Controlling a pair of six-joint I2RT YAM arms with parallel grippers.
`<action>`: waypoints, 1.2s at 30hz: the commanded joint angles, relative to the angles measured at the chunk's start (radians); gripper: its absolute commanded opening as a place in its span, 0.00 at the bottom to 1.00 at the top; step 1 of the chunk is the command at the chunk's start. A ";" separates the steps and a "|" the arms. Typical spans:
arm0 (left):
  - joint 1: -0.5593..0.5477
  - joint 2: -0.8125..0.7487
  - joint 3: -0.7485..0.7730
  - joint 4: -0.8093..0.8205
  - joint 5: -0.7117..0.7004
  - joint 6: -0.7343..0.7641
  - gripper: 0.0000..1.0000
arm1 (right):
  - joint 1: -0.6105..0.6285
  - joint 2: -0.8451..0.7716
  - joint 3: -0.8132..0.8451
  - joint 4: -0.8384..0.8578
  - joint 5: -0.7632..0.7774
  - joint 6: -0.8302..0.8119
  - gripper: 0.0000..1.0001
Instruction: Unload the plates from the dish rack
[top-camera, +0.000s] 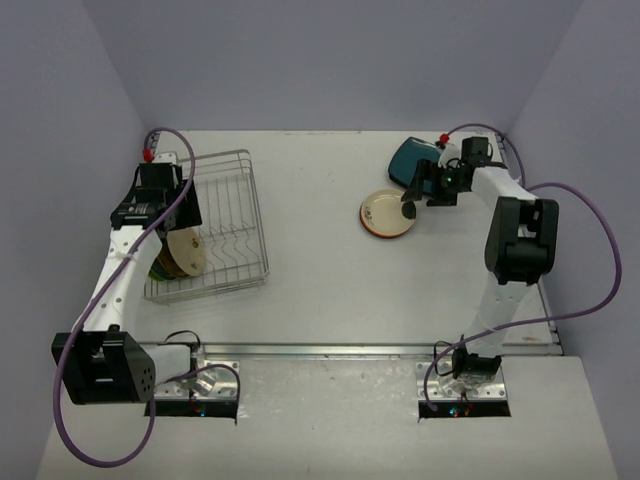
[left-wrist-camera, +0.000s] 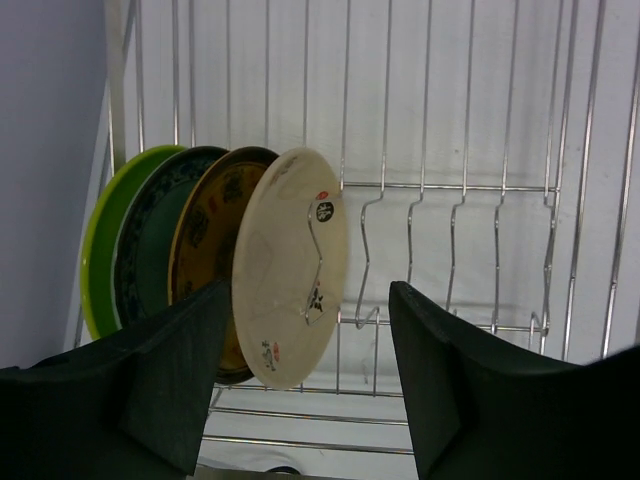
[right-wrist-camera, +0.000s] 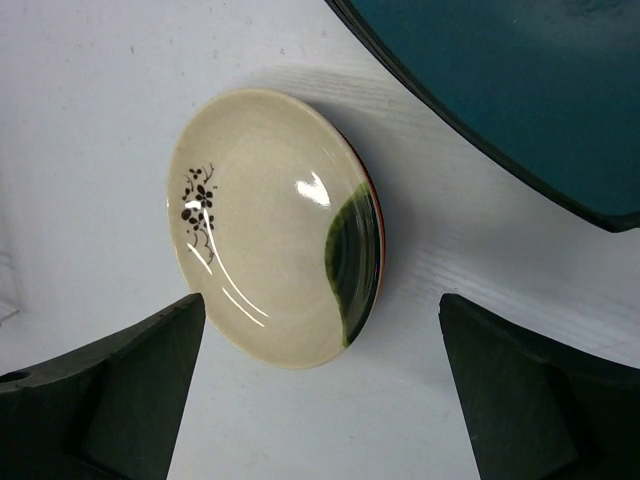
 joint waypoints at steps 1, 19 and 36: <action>0.007 -0.037 -0.019 0.026 -0.095 0.034 0.62 | 0.003 -0.124 -0.009 0.042 0.040 -0.031 0.99; 0.007 0.122 -0.068 0.051 -0.121 0.043 0.49 | 0.063 -0.305 -0.117 0.095 0.104 -0.114 0.99; 0.006 0.030 0.085 0.047 -0.200 0.165 0.10 | 0.103 -0.385 -0.165 0.128 0.101 -0.134 0.99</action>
